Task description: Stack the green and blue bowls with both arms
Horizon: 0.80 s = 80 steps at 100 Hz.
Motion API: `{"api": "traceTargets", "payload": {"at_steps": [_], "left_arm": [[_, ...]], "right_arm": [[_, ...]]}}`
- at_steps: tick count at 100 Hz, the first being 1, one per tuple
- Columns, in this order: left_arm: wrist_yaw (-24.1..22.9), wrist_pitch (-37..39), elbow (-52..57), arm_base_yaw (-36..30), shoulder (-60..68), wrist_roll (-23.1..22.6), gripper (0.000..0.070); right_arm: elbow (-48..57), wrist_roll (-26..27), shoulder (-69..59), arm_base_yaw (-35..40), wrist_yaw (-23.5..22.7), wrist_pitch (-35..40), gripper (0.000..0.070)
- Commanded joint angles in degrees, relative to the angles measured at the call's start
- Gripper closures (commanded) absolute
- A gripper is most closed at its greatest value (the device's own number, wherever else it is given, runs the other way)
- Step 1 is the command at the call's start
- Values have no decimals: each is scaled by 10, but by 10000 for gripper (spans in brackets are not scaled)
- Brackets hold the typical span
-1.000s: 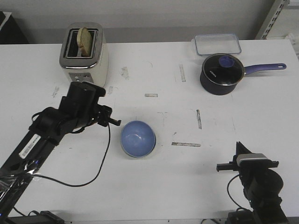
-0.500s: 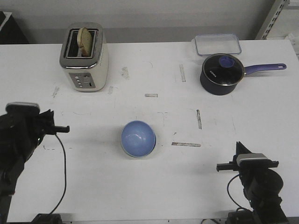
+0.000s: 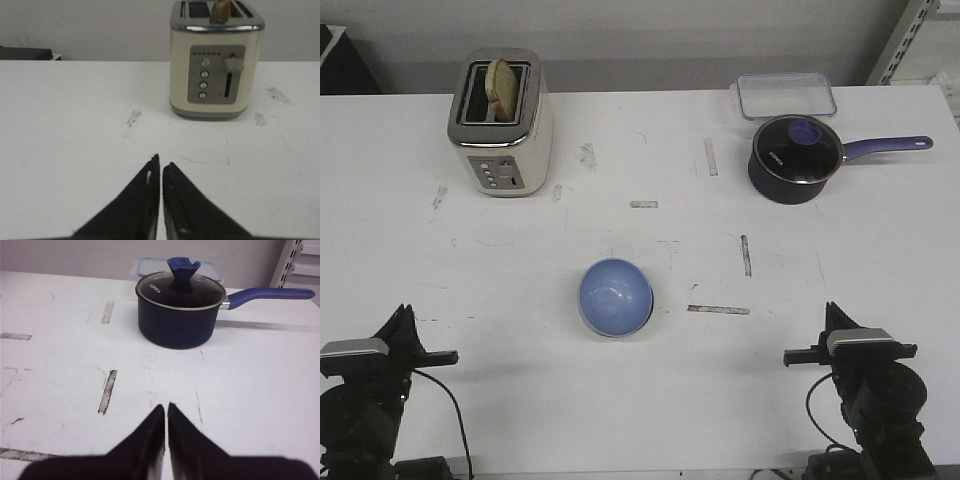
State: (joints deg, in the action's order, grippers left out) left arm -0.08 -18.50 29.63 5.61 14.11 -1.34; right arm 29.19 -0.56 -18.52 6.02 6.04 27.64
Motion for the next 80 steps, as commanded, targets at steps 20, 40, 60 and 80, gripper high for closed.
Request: {"api": "traceTargets", "payload": {"at_steps": [20,40,60,80], "left_arm": [[0,6,-12,1,-35,9,698],[0,6,-12,1,-35,9,698],[0,6,-12,1,-35,9,698],[0,6,-12,1,-35,9,697]], "right_arm": [[0,5,-3,1,4,-6,700],[0,5,-3,1,4,-6,700],[0,5,-3,1,4,-6,700],[0,5,-3,1,4,-6,700]]}}
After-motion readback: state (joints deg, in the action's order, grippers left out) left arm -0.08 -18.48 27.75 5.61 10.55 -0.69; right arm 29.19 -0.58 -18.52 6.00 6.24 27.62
